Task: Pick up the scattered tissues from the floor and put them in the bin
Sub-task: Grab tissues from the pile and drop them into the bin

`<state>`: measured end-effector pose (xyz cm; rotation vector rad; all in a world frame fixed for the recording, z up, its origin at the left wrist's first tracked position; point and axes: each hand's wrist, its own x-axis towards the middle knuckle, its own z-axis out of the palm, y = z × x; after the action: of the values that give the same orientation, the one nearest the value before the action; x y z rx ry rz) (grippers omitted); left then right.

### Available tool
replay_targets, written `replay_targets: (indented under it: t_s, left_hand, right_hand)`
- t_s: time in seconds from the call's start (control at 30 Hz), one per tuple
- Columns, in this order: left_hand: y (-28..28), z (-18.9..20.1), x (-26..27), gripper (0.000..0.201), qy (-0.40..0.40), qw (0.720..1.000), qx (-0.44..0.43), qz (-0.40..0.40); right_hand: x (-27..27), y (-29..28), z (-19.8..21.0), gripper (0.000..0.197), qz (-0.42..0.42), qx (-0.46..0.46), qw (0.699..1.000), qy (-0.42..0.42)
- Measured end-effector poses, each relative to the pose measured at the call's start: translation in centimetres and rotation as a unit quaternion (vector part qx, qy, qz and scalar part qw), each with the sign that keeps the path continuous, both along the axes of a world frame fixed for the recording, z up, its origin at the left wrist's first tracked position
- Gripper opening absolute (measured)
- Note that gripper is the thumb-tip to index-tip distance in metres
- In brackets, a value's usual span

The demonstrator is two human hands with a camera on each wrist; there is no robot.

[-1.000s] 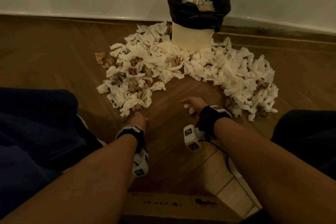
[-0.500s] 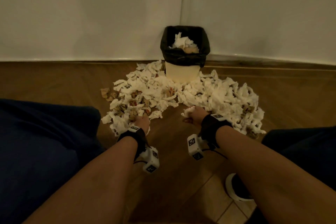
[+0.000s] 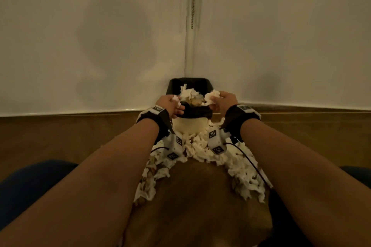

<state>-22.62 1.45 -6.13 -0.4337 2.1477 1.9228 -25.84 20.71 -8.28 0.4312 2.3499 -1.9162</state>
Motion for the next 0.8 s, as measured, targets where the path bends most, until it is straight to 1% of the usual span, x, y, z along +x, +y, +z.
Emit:
replay_targets:
  t_s: [0.07, 0.13, 0.17, 0.2, 0.27, 0.33, 0.37, 0.43, 0.47, 0.5, 0.6, 0.63, 0.67, 0.73, 0.77, 0.8]
  left_hand:
    - [0.0, 0.1, -1.7, 0.035, 0.055, 0.991, -0.114, -0.052]
    - [0.1, -0.2, -3.2, 0.031, 0.107, 0.958, -0.249, -0.091]
    - [0.2, -0.5, -3.9, 0.031, 0.121, 0.941, -0.299, -0.098]
    - [0.4, -1.0, -4.6, 0.030, 0.126, 0.933, -0.322, -0.100]
    - [0.9, -1.8, -5.7, 0.031, 0.108, 0.939, -0.314, -0.094]
    - [1.4, -2.7, -6.8, 0.031, 0.079, 0.958, -0.263, -0.080]
    - [1.6, -3.0, -7.2, 0.035, 0.067, 0.971, -0.220, -0.064]
    - [1.8, -3.5, -7.6, 0.055, 0.049, 0.991, -0.127, -0.015]
    - [1.8, -3.8, -7.7, 0.061, 0.049, 0.994, -0.101, 0.006]
    - [1.6, -4.2, -7.8, 0.062, 0.051, 0.995, -0.089, 0.020]
    - [1.3, -5.2, -7.6, 0.057, 0.047, 0.997, -0.032, 0.043]
    - [1.1, -5.4, -7.3, 0.053, 0.051, 0.997, -0.022, 0.048]
    - [1.0, -5.5, -7.0, 0.047, 0.060, 0.996, -0.030, 0.050]
    - [0.9, -5.6, -5.9, 0.034, 0.097, 0.991, -0.080, 0.039]
    - [0.8, -5.8, -5.2, 0.030, 0.114, 0.988, -0.102, 0.032]
    - [0.7, -6.1, -4.3, 0.029, 0.122, 0.985, -0.116, 0.028]
  right_hand:
    - [-1.6, 0.2, 0.4, 0.033, -0.002, -0.013, 1.000, -0.004]
    - [-2.7, 0.1, 0.2, 0.035, -0.003, -0.025, 0.999, -0.047]
    - [-3.1, 0.0, -0.1, 0.036, -0.007, -0.030, 0.997, -0.074]
    - [-3.4, -0.2, -0.4, 0.037, -0.010, -0.030, 0.995, -0.093]
    - [-3.9, -0.7, -1.3, 0.038, -0.002, -0.017, 0.995, -0.097]
    - [-4.2, -1.3, -2.1, 0.041, 0.013, -0.029, 0.997, -0.070]
    - [-4.4, -1.6, -2.4, 0.042, 0.012, -0.057, 0.997, -0.056]
    - [-4.6, -2.1, -2.8, 0.047, -0.005, -0.119, 0.992, -0.035]
    - [-4.7, -2.2, -2.8, 0.048, -0.012, -0.136, 0.990, -0.033]
    - [-4.7, -2.2, -2.8, 0.049, -0.012, -0.146, 0.989, -0.035]
    - [-4.5, -1.8, -3.1, 0.045, -0.015, -0.169, 0.984, -0.050]
    - [-4.3, -1.5, -3.1, 0.044, -0.019, -0.173, 0.983, -0.054]
    - [-4.1, -1.2, -3.3, 0.043, -0.025, -0.175, 0.983, -0.057]
    - [-3.3, -0.5, -3.9, 0.039, -0.047, -0.201, 0.976, -0.064]
    - [-2.8, -0.3, -4.2, 0.037, -0.073, -0.218, 0.971, -0.071]
    - [-2.2, -0.2, -4.6, 0.036, -0.104, -0.214, 0.968, -0.077]
